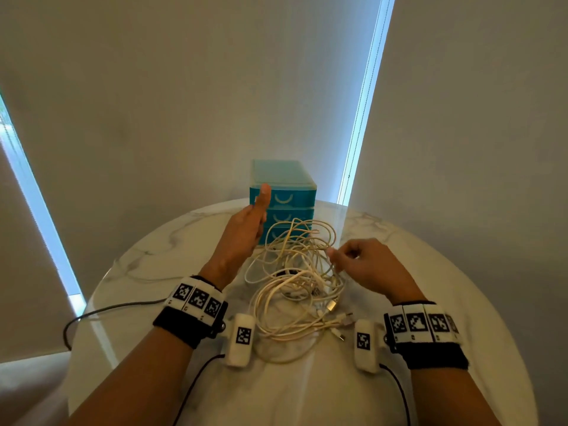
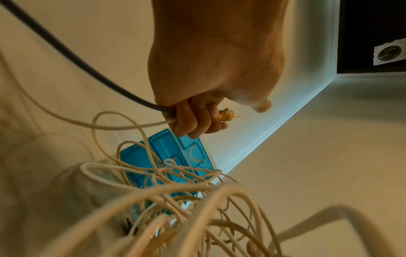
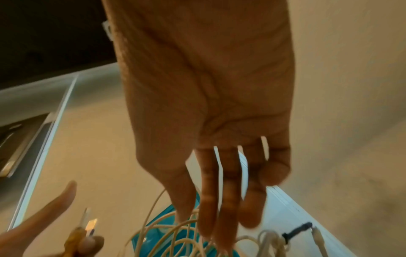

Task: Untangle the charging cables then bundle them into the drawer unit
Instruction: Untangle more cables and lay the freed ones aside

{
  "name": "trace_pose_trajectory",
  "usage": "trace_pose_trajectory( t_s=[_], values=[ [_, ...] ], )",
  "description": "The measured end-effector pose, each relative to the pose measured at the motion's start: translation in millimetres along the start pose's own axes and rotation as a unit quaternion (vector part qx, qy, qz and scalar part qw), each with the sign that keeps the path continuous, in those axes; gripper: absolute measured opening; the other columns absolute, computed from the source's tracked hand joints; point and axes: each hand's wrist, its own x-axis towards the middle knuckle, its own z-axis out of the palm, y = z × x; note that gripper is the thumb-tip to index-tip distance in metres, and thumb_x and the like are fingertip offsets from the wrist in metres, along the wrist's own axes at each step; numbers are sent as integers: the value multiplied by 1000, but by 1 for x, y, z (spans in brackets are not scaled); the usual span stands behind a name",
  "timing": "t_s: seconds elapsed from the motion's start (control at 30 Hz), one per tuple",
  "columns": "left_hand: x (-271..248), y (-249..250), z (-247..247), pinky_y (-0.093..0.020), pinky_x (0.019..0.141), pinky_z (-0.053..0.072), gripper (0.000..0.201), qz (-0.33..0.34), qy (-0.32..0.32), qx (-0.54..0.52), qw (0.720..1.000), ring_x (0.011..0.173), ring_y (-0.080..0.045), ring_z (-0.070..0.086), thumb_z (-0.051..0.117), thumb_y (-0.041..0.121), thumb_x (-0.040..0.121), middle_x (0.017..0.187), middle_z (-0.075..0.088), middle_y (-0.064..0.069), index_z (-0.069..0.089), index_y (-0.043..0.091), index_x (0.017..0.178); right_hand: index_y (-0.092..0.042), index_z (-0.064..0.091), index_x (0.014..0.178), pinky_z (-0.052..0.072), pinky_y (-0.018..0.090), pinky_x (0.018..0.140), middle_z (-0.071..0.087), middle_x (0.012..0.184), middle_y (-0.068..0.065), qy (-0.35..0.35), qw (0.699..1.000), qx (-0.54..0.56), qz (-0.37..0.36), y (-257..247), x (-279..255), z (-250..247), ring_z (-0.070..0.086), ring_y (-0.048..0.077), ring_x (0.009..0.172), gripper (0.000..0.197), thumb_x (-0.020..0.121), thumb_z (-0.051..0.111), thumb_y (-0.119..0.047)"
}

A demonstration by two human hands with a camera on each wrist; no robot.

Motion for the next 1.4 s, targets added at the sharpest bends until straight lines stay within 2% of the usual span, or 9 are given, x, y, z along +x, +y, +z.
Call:
trace_pose_trajectory(
  t_s=[0.1,0.27,0.47,0.67,0.77,0.9,1.03,1.3,1.4],
  values=[
    [1,-9,-1,-22,69,50,62,16,-2,67,998,69,-2,64,72,76,87,73,73,6,73,14,89,-19,82,96,50,17,64,82,83,-4,-83,992,80,43,3,-1,2,74,8,76,35,102,67,-50],
    [4,-25,-1,-34,75,52,30,28,-24,170,985,77,-8,67,82,57,89,78,76,10,84,28,84,-18,77,106,55,31,75,76,96,3,133,973,170,74,8,4,4,73,19,93,23,98,76,-40],
    [7,-20,-3,-34,82,60,29,70,38,61,995,90,-16,77,76,44,99,93,81,-2,82,16,95,-29,82,110,58,29,67,77,104,7,31,960,273,47,4,2,20,69,16,82,13,98,78,-26],
    [7,-15,-1,-21,57,42,12,74,122,-67,988,50,3,51,76,36,100,55,59,23,79,24,98,-17,85,100,55,33,90,83,102,1,125,923,362,18,-3,4,16,72,20,106,25,97,64,-6],
    [2,-10,2,-11,63,50,13,104,75,-73,989,64,6,65,76,30,100,70,73,18,79,18,102,-8,80,113,59,38,101,83,103,10,145,884,445,7,-11,5,17,77,25,107,31,101,52,-4],
    [-5,-6,7,-14,80,54,19,138,-23,-25,990,84,-1,71,76,28,98,85,77,7,80,10,101,-36,67,136,65,28,83,81,95,2,118,938,322,-48,-19,5,30,79,16,91,34,103,73,-28],
    [-6,-4,5,-14,82,55,22,135,-82,30,987,87,-2,71,71,35,101,92,79,-3,80,15,103,-34,76,116,66,32,76,81,94,-4,156,935,314,-53,-22,4,33,78,19,88,16,100,75,-34],
    [-6,-5,1,-32,100,58,43,50,-111,125,985,104,-3,73,59,66,100,107,81,14,81,31,111,-24,72,125,58,28,71,81,115,-5,238,879,408,-66,-24,1,7,77,21,102,20,107,65,-19],
    [-7,-4,-2,-12,85,53,23,46,-178,146,972,92,6,73,76,50,95,95,81,21,83,30,105,-19,69,128,56,33,82,80,122,-3,278,849,440,-92,-22,-2,-3,75,20,114,22,107,65,-17]
  ],
)
